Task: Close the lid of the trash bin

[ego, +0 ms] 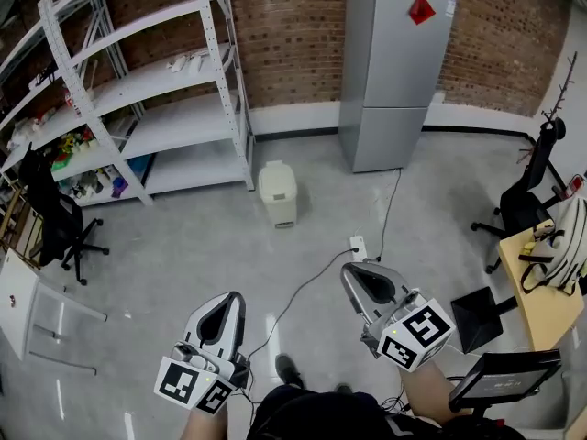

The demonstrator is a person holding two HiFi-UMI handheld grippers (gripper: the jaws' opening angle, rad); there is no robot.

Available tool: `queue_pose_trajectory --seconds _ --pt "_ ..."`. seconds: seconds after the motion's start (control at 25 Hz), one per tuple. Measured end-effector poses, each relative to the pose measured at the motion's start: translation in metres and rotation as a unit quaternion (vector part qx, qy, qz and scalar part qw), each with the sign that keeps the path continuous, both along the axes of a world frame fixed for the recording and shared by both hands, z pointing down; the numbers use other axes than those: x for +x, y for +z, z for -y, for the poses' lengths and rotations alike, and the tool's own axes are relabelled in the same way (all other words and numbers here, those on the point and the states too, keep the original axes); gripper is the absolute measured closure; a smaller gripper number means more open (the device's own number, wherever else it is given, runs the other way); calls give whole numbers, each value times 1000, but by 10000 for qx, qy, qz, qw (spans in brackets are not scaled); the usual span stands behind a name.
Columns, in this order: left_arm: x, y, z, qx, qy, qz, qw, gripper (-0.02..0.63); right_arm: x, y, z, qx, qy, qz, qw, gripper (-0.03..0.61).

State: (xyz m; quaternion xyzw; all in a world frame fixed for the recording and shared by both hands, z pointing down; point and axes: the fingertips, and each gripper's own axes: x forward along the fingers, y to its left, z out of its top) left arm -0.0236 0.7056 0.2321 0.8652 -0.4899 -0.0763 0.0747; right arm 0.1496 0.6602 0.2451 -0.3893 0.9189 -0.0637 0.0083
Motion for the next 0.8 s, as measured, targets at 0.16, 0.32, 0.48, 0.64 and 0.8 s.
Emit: queue_pose_trajectory --seconds 0.16,0.32,0.48,0.64,0.8 --pt "38 -2 -37 -81 -107 111 9998 615 45 3 -41 -1 25 -35 10000 571" --pt "60 1 -66 -203 -203 210 9994 615 75 9 -65 -162 139 -9 9998 571" --pt "65 0 -84 -194 -219 250 9993 615 78 9 -80 -146 138 -7 9998 571" --pt "57 -2 -100 -95 -155 206 9996 615 70 0 -92 47 204 -115 9997 571" --pt "40 -5 -118 -44 0 226 9997 615 52 -5 -109 -29 433 -47 9990 571"
